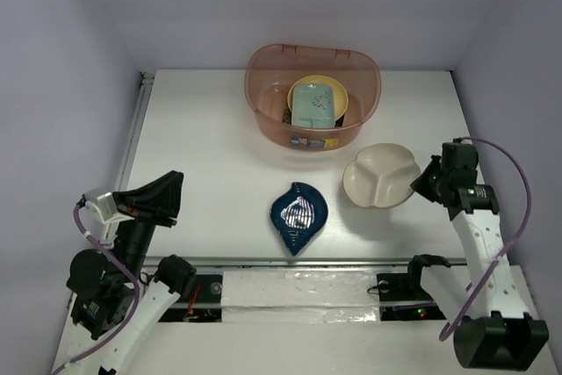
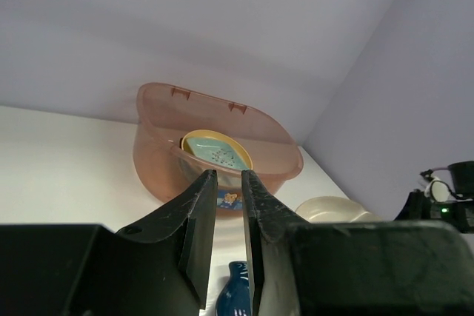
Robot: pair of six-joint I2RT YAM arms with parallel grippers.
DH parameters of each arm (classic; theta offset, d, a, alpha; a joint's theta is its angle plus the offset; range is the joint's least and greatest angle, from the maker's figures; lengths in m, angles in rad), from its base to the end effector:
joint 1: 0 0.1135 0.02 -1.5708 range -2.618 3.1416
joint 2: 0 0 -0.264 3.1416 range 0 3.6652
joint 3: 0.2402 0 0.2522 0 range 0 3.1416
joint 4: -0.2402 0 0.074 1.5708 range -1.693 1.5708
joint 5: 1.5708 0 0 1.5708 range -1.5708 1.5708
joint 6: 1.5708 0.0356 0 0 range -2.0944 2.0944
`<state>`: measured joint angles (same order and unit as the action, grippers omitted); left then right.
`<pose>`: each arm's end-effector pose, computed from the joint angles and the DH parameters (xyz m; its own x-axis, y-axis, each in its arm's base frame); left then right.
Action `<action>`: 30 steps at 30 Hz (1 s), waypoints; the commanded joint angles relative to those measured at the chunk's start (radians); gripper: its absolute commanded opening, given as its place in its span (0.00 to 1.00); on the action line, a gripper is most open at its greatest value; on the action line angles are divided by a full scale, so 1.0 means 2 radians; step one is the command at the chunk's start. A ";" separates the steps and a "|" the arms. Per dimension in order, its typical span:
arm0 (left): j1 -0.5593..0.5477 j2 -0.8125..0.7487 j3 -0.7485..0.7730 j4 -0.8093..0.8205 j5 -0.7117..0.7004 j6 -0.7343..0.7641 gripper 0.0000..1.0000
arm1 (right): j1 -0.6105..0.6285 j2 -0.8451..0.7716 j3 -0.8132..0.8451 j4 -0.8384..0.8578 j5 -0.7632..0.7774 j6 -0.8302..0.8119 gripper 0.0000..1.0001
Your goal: Place the plates into the plastic bin on the countertop
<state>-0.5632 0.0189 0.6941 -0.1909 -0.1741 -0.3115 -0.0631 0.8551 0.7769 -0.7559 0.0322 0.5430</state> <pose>0.0086 0.0019 0.3692 0.2533 -0.5169 -0.8177 0.4978 0.7944 -0.3480 0.1689 -0.0118 0.2722 -0.5892 0.5547 -0.5875 0.4544 0.8287 0.3267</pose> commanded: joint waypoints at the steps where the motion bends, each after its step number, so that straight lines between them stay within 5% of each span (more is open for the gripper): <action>1: -0.004 0.002 0.007 0.023 -0.005 0.006 0.18 | 0.005 -0.056 0.085 0.004 -0.070 -0.005 0.00; 8: 0.011 0.014 0.007 0.025 -0.003 0.006 0.18 | 0.005 -0.072 0.182 0.018 -0.159 0.010 0.00; 14: 0.020 0.029 0.006 0.023 -0.002 0.006 0.18 | 0.005 -0.006 0.211 0.161 -0.234 0.056 0.00; 25: 0.046 0.060 0.004 0.026 0.002 0.007 0.19 | 0.065 0.281 0.341 0.328 -0.235 0.096 0.00; 30: 0.057 0.069 0.003 0.026 0.004 0.007 0.19 | 0.081 0.384 0.411 0.341 -0.200 0.106 0.00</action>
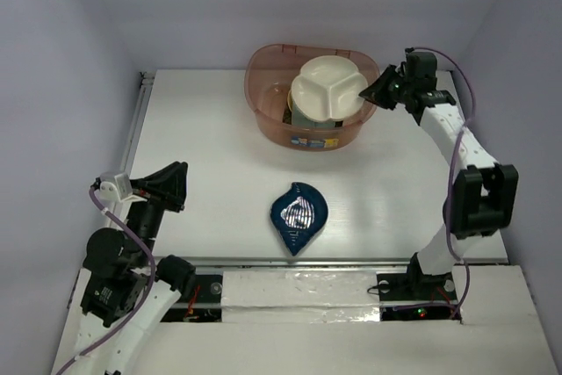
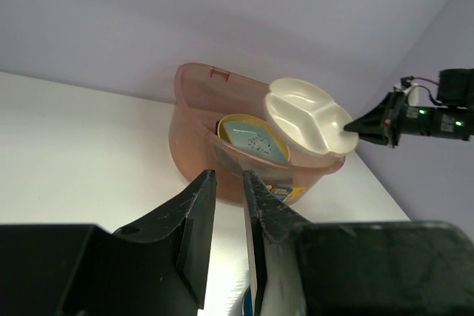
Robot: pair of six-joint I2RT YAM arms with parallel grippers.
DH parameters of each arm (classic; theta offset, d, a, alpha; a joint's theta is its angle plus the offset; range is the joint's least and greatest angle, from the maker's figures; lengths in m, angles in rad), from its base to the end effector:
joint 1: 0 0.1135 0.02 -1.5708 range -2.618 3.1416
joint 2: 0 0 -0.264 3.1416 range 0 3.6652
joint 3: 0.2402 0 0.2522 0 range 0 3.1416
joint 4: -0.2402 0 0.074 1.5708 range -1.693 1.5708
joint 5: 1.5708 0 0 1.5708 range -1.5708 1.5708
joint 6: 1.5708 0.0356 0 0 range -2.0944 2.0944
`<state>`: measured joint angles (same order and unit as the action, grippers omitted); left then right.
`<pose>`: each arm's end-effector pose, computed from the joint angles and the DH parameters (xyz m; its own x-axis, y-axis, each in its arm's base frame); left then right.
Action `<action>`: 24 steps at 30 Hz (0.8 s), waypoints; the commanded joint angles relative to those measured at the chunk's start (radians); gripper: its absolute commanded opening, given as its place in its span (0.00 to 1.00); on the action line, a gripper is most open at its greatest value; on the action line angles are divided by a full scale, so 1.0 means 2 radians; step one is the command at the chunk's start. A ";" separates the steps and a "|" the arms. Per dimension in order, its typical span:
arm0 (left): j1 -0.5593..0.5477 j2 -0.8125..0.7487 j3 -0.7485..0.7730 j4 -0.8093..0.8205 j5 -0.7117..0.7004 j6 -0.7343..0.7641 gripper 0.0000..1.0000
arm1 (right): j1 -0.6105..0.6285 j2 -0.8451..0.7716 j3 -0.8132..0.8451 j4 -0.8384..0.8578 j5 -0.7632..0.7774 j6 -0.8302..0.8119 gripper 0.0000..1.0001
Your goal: Place the plates into the plastic bin on the countertop
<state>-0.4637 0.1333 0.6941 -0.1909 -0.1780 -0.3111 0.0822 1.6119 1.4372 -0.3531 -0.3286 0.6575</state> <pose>0.0346 -0.0103 0.3691 0.2183 -0.4460 -0.8680 0.3775 0.8588 -0.3463 0.3733 0.0423 0.3395 -0.6146 0.5298 -0.5845 0.0253 0.7538 0.6566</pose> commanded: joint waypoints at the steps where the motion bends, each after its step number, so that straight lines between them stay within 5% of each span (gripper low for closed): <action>1: 0.007 0.014 0.003 0.026 0.006 0.007 0.19 | 0.015 0.021 0.091 0.136 -0.016 0.049 0.00; 17: 0.016 0.019 0.003 0.026 0.010 0.008 0.25 | 0.044 0.205 0.180 0.125 -0.012 0.081 0.00; 19: 0.016 0.019 0.003 0.026 0.011 0.008 0.25 | 0.044 0.213 0.187 0.117 -0.012 0.084 0.07; 24: 0.016 0.018 0.003 0.026 0.012 0.008 0.26 | 0.049 0.220 0.191 0.093 -0.001 0.066 0.44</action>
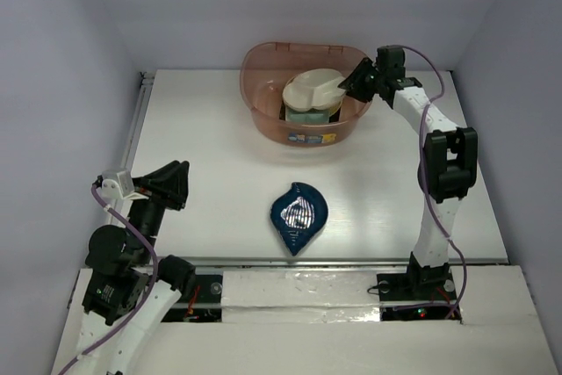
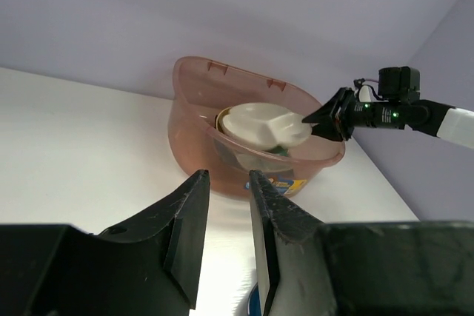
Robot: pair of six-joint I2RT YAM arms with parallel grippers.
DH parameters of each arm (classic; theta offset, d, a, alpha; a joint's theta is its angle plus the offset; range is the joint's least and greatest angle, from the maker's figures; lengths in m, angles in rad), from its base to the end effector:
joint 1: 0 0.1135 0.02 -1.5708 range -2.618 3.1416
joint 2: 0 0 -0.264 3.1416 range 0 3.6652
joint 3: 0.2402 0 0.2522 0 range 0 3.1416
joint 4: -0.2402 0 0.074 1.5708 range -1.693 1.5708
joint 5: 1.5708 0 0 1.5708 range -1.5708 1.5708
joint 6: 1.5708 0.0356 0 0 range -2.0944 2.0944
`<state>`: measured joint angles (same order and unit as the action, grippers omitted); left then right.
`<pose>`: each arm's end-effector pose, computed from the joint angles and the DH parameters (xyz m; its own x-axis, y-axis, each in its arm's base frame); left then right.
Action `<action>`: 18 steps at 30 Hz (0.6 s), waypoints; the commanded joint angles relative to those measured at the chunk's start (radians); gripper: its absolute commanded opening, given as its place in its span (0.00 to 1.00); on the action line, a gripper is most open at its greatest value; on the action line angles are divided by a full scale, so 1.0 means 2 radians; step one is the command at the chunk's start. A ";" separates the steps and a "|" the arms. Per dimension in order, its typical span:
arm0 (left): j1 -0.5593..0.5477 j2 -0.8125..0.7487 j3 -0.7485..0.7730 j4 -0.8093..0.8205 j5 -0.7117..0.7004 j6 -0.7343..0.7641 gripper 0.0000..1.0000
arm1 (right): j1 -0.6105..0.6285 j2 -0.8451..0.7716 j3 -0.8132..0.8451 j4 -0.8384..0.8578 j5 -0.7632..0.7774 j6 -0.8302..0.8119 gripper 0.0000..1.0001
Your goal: Place the plates into the plastic bin on the countertop
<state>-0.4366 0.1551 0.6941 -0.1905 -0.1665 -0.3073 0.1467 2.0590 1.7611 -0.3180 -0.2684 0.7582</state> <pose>0.0398 -0.0121 0.3688 0.2115 -0.4279 -0.8787 0.3565 0.8709 -0.3382 0.4774 0.0801 0.2695 -0.6591 0.5728 -0.4873 0.1352 0.7276 0.6725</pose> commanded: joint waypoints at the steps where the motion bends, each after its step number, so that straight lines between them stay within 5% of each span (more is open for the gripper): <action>1: 0.003 0.008 0.003 0.026 0.007 0.006 0.26 | 0.016 -0.007 0.028 0.069 -0.027 0.013 0.48; 5: 0.003 0.008 0.003 0.028 0.010 0.006 0.26 | 0.016 -0.029 0.023 0.064 -0.019 0.001 0.64; 18: 0.003 0.009 0.003 0.029 0.010 0.005 0.26 | 0.016 -0.189 -0.022 0.042 0.070 -0.092 0.70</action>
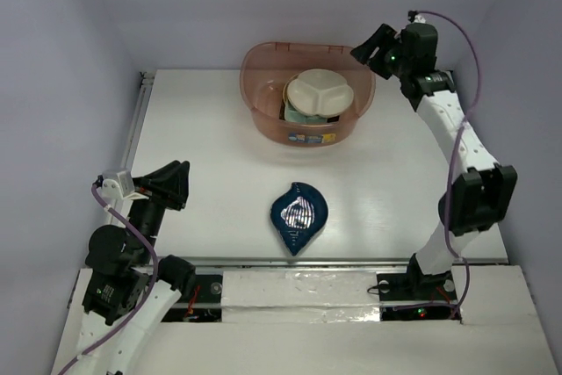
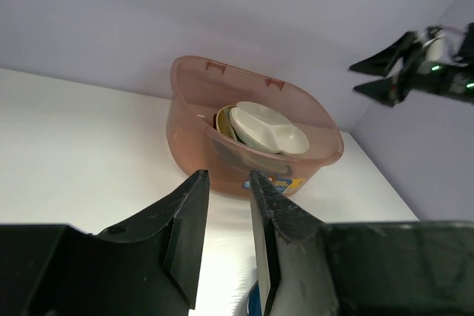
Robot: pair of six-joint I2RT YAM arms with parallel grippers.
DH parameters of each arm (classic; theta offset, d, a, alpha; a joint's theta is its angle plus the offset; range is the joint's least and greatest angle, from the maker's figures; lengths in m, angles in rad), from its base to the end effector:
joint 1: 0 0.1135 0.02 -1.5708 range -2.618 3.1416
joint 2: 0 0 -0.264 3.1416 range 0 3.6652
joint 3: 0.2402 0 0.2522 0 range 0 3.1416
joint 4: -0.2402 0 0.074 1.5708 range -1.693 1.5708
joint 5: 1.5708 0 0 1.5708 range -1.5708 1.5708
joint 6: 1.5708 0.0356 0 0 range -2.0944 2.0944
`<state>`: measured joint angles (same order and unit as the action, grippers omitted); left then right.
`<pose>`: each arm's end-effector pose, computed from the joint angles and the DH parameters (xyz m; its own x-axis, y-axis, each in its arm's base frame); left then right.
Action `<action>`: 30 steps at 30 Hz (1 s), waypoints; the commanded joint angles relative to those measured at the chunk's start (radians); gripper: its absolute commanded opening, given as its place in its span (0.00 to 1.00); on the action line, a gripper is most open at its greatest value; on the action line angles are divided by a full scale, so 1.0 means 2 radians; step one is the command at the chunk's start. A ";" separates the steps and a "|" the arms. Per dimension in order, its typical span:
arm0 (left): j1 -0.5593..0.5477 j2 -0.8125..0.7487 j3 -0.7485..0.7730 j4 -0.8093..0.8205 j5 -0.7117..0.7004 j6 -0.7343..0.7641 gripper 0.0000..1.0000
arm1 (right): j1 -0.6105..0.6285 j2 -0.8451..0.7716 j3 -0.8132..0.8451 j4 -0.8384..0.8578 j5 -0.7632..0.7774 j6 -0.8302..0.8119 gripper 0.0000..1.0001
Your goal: Place the plates into the plastic bin on the countertop
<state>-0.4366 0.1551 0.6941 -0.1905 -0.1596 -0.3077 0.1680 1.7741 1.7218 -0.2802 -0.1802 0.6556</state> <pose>0.0397 -0.0123 0.3688 0.2095 -0.4277 -0.8793 0.3626 0.8691 -0.3364 0.4171 0.0772 0.3836 -0.4572 0.5308 -0.7136 -0.0666 0.7797 0.6226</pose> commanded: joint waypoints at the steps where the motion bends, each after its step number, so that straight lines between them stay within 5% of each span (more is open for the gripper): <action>1: 0.003 0.009 0.003 0.029 0.007 0.006 0.26 | 0.006 -0.057 -0.016 0.021 0.019 -0.045 0.63; 2: 0.003 0.009 0.003 0.029 0.007 0.006 0.26 | 0.006 -0.083 -0.029 0.023 0.017 -0.050 0.34; 3: 0.003 0.008 0.003 0.029 0.007 0.006 0.26 | 0.011 -0.098 -0.046 0.027 0.016 -0.060 0.18; 5: 0.003 0.008 0.003 0.028 0.006 0.006 0.26 | 0.026 -0.129 -0.105 0.029 0.013 -0.073 0.00; 13: 0.007 0.014 0.003 0.031 0.012 0.006 0.03 | 0.139 -0.289 -0.349 0.042 0.037 -0.087 0.00; 15: 0.007 0.015 0.003 0.031 0.012 0.005 0.00 | 0.156 -0.301 -0.407 0.039 0.045 -0.074 0.10; 16: 0.007 0.017 0.003 0.031 0.012 0.005 0.00 | 0.161 -0.305 -0.426 0.043 0.043 -0.069 0.21; 17: 0.007 0.017 0.002 0.031 0.012 0.006 0.00 | 0.161 -0.309 -0.442 0.043 0.038 -0.066 0.46; 20: 0.007 0.019 0.003 0.031 0.014 0.006 0.00 | 0.180 -0.297 -0.483 0.043 0.032 -0.052 0.66; 30: 0.012 0.020 0.003 0.029 0.015 0.005 0.21 | 0.227 -0.172 -0.530 0.135 0.000 -0.005 0.64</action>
<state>-0.4171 0.1795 0.6941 -0.1829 -0.1390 -0.3038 0.6174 1.4055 0.6724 -0.1211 -0.1654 0.6109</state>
